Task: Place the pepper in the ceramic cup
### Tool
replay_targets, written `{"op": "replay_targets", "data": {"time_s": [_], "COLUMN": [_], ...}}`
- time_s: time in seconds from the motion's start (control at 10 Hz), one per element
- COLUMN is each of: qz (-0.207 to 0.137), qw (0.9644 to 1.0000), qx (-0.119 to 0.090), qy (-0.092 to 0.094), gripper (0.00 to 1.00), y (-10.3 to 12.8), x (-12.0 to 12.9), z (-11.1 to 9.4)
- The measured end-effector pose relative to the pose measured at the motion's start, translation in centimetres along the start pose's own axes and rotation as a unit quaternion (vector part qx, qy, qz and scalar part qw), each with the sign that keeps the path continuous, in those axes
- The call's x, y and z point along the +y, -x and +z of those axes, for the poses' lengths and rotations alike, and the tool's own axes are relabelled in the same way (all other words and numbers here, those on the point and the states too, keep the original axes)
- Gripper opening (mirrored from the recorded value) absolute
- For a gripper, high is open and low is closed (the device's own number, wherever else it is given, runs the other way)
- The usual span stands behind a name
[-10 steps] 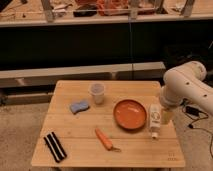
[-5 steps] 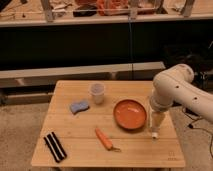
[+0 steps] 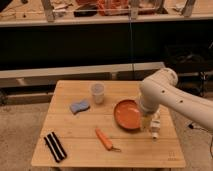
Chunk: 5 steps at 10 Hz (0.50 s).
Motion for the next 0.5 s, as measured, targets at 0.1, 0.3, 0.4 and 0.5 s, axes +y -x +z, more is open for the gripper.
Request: {"op": "replay_targets", "data": {"time_s": [0.1,0.3,0.4,0.5], "qz": [-0.005,-0.012,-0.018,-0.027], "qw": [1.0000,0.9998,0.9996,0.9992], "qx": [-0.002,-0.016,-0.021,-0.027], "qy": [-0.002,-0.005,-0.006,-0.008], "gripper": [0.80,0.80,0.80,0.80], "y": [0.7,3.0,3.7,4.7], "x": [-0.1,-0.1,-0.2,-0.2], "z": [0.3,1.3,1.7,2.4]}}
